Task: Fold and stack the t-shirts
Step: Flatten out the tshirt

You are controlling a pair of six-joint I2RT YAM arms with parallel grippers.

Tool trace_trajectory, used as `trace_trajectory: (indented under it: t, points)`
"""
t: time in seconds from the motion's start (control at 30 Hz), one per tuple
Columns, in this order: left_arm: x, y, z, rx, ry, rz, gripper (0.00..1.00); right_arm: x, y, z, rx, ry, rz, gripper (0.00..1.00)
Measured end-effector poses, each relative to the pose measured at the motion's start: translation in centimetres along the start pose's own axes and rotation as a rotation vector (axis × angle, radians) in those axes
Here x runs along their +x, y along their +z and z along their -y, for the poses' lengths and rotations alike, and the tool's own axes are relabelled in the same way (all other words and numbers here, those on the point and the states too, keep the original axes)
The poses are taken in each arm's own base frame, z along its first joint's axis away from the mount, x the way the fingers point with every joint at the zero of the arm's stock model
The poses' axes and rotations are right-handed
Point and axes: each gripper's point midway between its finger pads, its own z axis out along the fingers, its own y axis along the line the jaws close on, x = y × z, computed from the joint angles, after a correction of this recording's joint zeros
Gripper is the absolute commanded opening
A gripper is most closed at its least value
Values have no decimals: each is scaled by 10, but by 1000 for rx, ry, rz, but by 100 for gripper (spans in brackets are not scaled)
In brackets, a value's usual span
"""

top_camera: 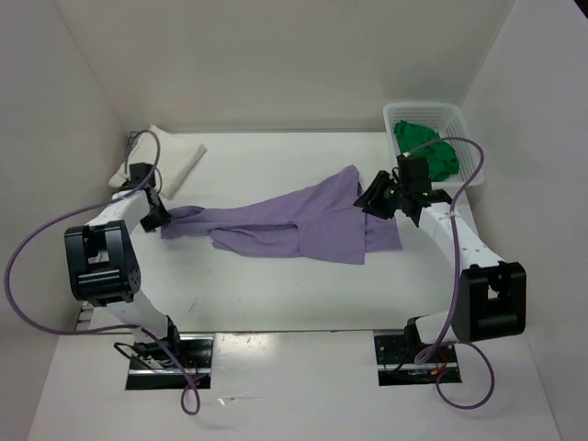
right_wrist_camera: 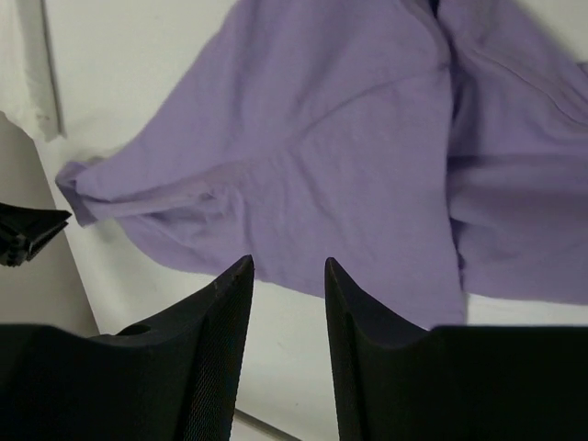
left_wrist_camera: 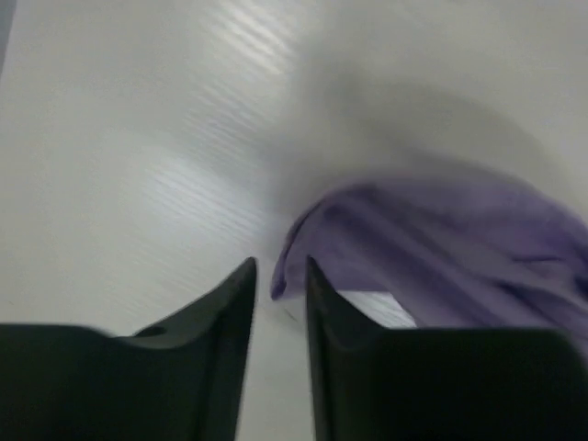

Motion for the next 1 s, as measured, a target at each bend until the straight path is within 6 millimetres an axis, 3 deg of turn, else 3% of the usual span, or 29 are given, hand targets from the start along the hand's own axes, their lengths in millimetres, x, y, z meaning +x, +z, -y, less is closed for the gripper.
trace_trajectory:
  t: [0.07,0.1,0.17,0.2,0.23,0.3,0.33,0.43,0.57,0.73,0.83,1.0]
  points:
    - [11,8,-20,22,-96,-33,53,11,2,4,10,-1,-25,42]
    - [18,8,-29,34,-140,-47,70,16,3,6,14,0,-35,42]
    - [32,3,-40,56,-196,-67,92,23,4,9,21,-1,-48,43]
    - [35,-2,-39,72,-209,-67,95,25,4,11,23,-1,-53,43]
    - [34,-9,-37,94,-218,-58,91,27,4,12,25,-1,-55,41]
    - [24,-23,-30,132,-219,-15,73,29,5,12,27,-2,-58,35]
    - [19,-28,-29,142,-217,6,56,30,5,12,28,-4,-60,32]
    - [12,-34,-30,132,-216,38,46,35,6,8,21,-16,-71,32]
    - [21,-20,-35,90,-207,-3,43,41,6,3,10,-32,-84,32]
    - [34,-1,-29,95,-202,-69,55,42,6,2,7,-35,-84,32]
    - [28,-1,-25,116,-210,-50,55,44,6,2,8,-36,-89,32]
    - [19,3,-20,133,-261,-18,46,51,7,4,12,-35,-104,32]
